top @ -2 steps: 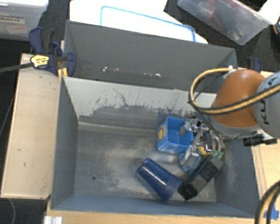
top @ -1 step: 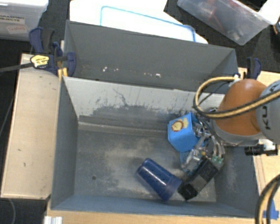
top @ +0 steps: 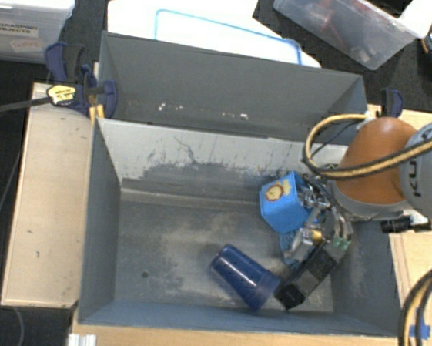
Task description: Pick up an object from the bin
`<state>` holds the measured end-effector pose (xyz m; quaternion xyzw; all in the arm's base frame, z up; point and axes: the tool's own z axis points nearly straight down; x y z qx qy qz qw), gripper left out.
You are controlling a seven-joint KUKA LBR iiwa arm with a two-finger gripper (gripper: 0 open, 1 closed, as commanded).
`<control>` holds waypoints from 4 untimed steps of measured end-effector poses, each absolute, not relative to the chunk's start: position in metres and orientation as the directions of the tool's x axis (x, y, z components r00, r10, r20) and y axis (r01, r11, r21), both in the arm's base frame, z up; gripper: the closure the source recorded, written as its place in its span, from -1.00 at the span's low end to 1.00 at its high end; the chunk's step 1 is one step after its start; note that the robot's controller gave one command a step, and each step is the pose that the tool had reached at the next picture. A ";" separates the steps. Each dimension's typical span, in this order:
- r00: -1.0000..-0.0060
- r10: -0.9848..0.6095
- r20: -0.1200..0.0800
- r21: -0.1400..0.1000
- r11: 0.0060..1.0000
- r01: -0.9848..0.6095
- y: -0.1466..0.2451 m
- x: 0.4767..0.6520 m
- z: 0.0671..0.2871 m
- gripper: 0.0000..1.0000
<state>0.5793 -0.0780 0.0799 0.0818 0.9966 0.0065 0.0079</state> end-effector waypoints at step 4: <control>-0.943 0.331 -0.017 0.029 0.943 0.331 -0.067 0.568 0.072 1.00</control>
Offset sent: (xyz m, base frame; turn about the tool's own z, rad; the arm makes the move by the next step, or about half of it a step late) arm -0.0030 0.0277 -0.0099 -0.1516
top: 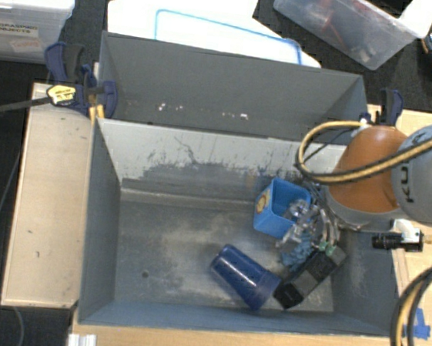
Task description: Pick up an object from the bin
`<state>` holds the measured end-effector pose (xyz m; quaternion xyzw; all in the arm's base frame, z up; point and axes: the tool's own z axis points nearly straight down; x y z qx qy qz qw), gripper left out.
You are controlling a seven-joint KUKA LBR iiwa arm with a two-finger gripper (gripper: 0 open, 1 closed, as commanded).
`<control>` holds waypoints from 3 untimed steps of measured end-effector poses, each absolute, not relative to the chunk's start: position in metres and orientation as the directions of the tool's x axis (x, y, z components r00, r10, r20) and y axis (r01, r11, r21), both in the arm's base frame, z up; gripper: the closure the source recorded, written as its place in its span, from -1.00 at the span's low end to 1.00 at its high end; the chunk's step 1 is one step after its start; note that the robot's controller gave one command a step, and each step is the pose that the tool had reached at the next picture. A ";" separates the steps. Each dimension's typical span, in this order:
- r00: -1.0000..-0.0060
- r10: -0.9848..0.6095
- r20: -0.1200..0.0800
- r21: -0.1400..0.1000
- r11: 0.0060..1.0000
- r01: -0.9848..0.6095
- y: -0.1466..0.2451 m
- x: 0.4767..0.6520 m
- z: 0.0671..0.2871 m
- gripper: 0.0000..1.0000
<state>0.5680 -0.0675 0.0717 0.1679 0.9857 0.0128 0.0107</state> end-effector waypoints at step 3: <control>-0.944 0.329 -0.017 0.028 0.944 0.328 -0.068 0.568 0.072 1.00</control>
Offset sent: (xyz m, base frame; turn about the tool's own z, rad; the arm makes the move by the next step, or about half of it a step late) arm 0.0000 0.0000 0.0000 0.0000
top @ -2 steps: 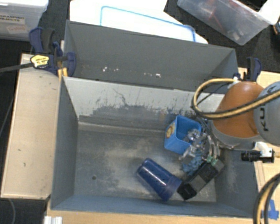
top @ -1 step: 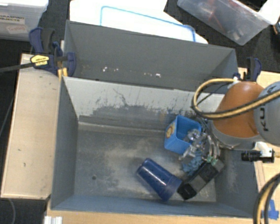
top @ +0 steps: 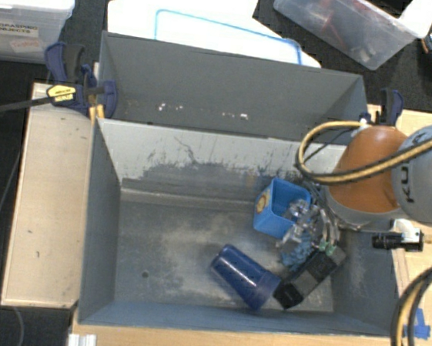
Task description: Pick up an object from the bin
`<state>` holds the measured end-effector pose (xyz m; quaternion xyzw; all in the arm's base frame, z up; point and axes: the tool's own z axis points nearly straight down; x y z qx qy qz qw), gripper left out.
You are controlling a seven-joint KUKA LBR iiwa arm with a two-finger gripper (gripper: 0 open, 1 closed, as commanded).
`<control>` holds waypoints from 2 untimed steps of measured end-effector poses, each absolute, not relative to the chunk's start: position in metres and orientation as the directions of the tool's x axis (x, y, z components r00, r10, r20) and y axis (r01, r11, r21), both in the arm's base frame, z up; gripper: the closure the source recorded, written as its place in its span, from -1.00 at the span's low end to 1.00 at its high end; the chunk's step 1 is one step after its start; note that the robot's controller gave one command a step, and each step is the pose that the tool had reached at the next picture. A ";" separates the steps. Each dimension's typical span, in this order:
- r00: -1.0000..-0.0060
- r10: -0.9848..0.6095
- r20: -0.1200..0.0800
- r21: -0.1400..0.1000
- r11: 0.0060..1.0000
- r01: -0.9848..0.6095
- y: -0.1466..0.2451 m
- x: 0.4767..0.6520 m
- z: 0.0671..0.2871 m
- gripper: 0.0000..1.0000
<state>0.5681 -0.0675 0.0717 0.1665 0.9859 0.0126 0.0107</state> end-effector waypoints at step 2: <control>-0.945 0.328 -0.017 0.028 0.944 0.327 -0.068 0.568 0.072 1.00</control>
Offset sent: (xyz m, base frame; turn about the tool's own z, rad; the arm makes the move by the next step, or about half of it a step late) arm 0.0000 0.0000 0.0000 0.0000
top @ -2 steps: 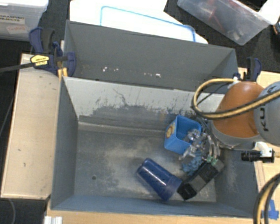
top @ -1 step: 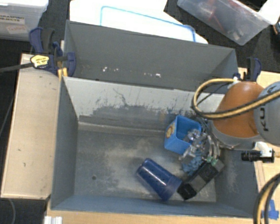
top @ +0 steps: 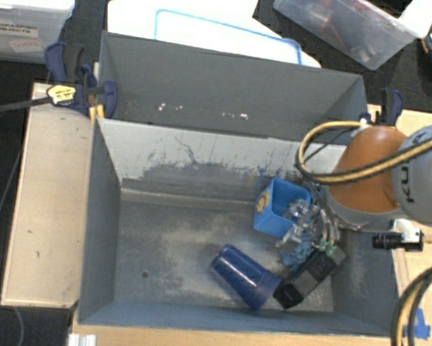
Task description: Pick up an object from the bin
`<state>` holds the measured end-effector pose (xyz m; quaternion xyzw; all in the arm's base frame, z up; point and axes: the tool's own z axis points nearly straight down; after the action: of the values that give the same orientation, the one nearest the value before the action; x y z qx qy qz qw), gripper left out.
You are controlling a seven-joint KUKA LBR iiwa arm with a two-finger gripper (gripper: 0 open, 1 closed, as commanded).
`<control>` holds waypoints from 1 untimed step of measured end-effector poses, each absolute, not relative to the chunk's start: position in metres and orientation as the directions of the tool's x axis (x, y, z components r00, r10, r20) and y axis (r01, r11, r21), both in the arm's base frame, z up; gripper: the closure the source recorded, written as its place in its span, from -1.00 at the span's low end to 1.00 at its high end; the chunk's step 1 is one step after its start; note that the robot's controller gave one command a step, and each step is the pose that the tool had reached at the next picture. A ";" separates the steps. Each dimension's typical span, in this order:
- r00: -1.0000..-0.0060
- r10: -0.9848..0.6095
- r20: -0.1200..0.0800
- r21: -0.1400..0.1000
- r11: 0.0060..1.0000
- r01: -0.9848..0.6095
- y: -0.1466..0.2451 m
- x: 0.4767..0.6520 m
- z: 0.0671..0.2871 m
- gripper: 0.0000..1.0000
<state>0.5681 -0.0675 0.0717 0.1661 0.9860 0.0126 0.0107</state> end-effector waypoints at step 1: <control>-0.951 0.310 -0.023 0.034 0.951 0.309 -0.071 0.562 0.072 1.00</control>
Offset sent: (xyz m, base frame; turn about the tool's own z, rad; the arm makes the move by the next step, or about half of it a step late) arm 0.0215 -0.0467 -0.0017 -0.2814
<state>0.5619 -0.0714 0.0721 0.1565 0.9875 0.0150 0.0142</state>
